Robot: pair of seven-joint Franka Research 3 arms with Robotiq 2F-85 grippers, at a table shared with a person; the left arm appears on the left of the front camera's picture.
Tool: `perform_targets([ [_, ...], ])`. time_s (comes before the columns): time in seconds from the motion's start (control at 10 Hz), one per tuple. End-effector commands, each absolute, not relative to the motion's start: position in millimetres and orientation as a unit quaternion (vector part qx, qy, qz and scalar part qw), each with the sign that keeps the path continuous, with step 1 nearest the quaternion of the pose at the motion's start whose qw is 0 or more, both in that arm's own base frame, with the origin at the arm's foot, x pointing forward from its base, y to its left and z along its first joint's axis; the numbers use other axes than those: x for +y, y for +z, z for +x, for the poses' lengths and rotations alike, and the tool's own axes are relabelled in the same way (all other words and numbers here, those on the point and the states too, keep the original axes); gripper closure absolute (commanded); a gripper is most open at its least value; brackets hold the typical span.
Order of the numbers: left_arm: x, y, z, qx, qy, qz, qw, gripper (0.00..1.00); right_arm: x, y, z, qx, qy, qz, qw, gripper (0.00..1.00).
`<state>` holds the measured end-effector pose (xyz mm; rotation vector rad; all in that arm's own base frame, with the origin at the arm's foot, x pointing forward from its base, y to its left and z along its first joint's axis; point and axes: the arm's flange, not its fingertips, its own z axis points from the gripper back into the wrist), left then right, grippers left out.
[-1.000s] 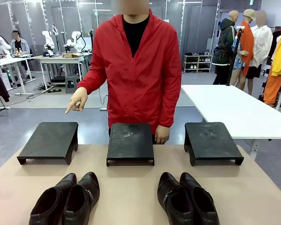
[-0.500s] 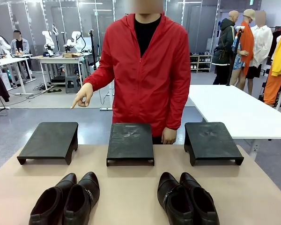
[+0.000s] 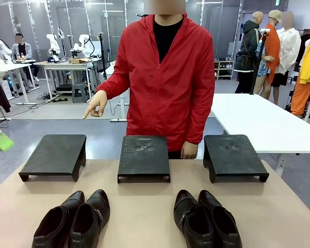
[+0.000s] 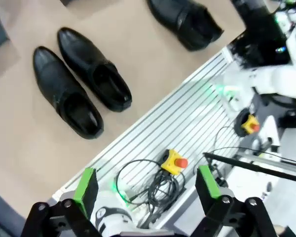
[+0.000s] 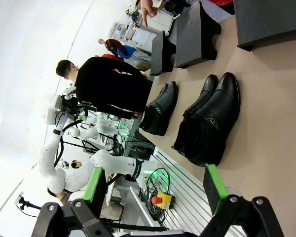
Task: Place the shoes on the stand as instructed by the person.
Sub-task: Pick up one pair of Shoes and place it on the Shoes Stand indicated by the person.
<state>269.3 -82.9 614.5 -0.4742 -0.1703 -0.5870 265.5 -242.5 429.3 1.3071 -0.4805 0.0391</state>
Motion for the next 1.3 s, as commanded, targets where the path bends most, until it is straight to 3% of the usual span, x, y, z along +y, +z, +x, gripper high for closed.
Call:
perform_targets([
  [0.0,-108,598,255,-0.08,-0.276,-0.182,0.94,0.0,-244,430,266,-0.228,0.022,0.605,0.762,0.0],
  [0.2,-109,598,251,-0.109,-0.275,-0.175,0.939,0.0,-244,430,266,-0.228,0.022,0.605,0.762,0.0],
  [0.3,-116,599,256,-0.071,-0.289,-0.192,0.935,0.0,-244,430,266,-0.228,0.022,0.605,0.762,0.0],
  [0.7,-115,596,253,-0.075,-0.296,-0.197,0.931,0.0,-244,430,266,-0.228,0.022,0.605,0.762,0.0],
  [0.9,-150,573,245,-0.036,-0.236,-0.172,0.956,0.0,-244,430,266,-0.228,0.022,0.605,0.762,0.0],
  [1.2,-175,520,255,-0.034,-0.113,-0.11,0.987,0.0,-244,430,266,-0.228,0.022,0.605,0.762,0.0],
])
